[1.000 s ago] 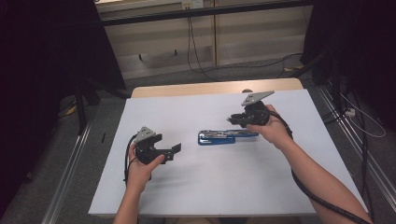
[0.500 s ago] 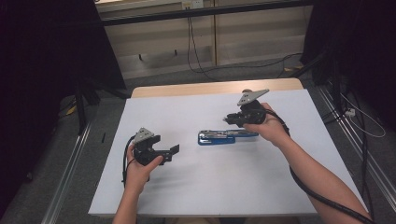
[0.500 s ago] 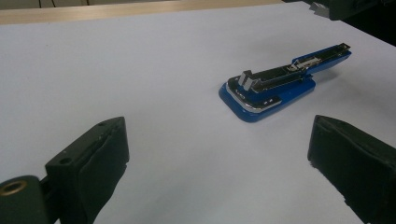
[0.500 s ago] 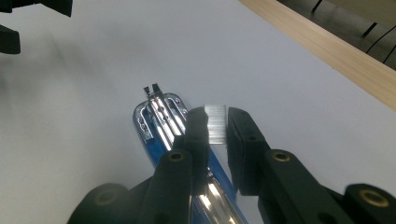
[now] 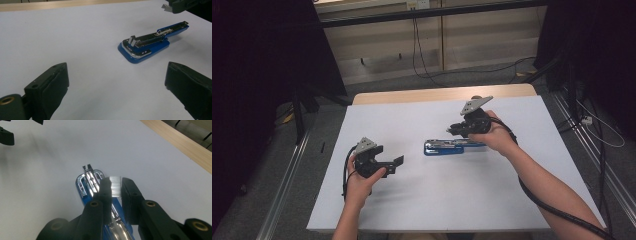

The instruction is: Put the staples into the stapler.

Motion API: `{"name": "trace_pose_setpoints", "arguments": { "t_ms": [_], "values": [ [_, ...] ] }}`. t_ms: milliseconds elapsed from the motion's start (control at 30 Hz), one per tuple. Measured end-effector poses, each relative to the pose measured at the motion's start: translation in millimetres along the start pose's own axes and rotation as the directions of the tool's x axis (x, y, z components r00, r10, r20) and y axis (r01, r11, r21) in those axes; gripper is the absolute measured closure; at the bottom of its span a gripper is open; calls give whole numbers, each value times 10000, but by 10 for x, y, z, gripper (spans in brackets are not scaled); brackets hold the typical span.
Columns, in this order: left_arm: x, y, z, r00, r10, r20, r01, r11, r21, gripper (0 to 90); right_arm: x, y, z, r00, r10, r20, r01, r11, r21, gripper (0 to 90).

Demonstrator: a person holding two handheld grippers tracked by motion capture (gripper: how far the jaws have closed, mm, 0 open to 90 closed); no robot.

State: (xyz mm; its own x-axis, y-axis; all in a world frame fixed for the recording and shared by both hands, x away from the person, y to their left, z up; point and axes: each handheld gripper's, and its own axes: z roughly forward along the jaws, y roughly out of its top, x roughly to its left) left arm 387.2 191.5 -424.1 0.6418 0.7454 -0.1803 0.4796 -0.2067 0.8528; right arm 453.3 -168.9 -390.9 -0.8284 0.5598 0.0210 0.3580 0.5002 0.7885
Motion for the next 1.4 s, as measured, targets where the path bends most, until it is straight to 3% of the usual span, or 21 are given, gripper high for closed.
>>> {"name": "trace_pose_setpoints", "arguments": {
  "t_ms": [433,1000,1300,1400],
  "values": [
    [29,-20,-37,9999,13,-111,-13,10000,23,55,49,43,96,9994,-304,-161,304,9995,27,792],
    [41,-35,-57,9998,-56,-167,56,10000,-2,55,85,29,211,9961,-492,-735,497,9988,50,792],
    [26,-41,-52,9998,78,-185,-76,9999,123,55,121,68,245,9925,-786,-940,797,9968,82,792],
    [16,-39,-51,9998,118,-133,-116,9999,106,55,122,61,253,9929,-693,-965,707,9974,108,792]
  ]
}}
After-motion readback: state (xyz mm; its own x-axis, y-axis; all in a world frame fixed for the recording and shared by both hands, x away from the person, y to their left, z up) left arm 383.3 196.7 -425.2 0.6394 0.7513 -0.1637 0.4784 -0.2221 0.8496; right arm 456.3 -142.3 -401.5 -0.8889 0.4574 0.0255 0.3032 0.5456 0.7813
